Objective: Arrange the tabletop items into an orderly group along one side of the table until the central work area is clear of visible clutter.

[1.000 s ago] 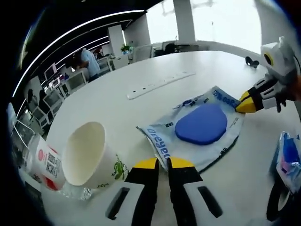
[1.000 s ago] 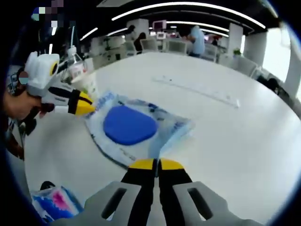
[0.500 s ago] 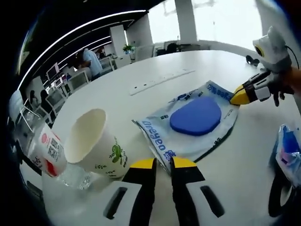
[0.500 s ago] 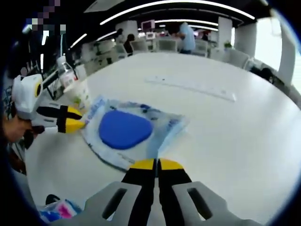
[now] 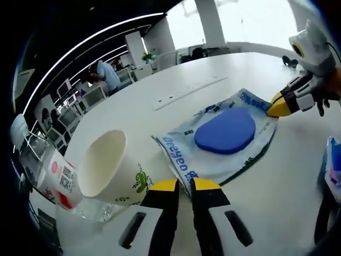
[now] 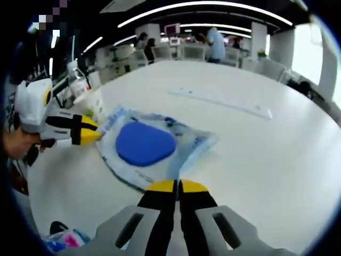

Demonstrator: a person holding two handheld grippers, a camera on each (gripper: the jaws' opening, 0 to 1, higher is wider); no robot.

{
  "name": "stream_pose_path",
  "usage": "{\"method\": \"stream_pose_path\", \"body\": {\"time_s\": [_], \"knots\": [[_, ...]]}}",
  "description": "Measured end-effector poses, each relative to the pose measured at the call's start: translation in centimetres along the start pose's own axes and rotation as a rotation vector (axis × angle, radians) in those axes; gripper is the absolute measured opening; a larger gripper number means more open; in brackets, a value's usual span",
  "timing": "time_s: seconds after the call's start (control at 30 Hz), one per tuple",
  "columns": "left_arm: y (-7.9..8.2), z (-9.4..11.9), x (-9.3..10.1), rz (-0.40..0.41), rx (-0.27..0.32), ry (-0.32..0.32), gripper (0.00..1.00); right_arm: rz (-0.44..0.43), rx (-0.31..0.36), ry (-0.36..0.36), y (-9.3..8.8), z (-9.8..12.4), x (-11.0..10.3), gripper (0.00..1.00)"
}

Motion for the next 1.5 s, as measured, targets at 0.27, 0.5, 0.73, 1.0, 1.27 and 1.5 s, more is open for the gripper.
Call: {"method": "stream_pose_path", "body": {"time_s": [0.27,0.5,0.73,1.0,1.27,1.5], "knots": [[-0.1,0.0,-0.1,-0.008,-0.001,0.008,0.08,0.000,-0.001,0.008,-0.1,0.2,-0.1,0.00],[-0.3,0.2,-0.3,0.010,-0.007,0.006,0.08,0.039,0.004,0.023,-0.1,0.0,-0.3,0.01],[-0.2,0.2,-0.3,0.019,-0.014,0.011,0.08,0.079,0.007,0.019,0.0,-0.2,-0.1,0.03],[-0.1,0.0,-0.3,0.013,-0.015,0.012,0.08,0.101,0.006,0.020,0.3,-0.3,0.1,0.03],[0.2,0.2,-0.5,0.034,-0.003,0.022,0.17,0.123,0.048,-0.010,0.6,0.4,0.1,0.15],[0.3,0.5,0.2,0.007,0.001,0.015,0.21,0.112,0.078,-0.008,1.1,1.0,0.0,0.23]]}}
Point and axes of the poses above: the point that each gripper's makers call its tool centre point, and the gripper's own axes: z roughly backward along the fingers, x roughly to its right, y roughly out of its top, the point moved 1 cm from there along z, roughly backward along the fingers, and after that the axes turned 6 degrees about -x, right-handed, at the moved point
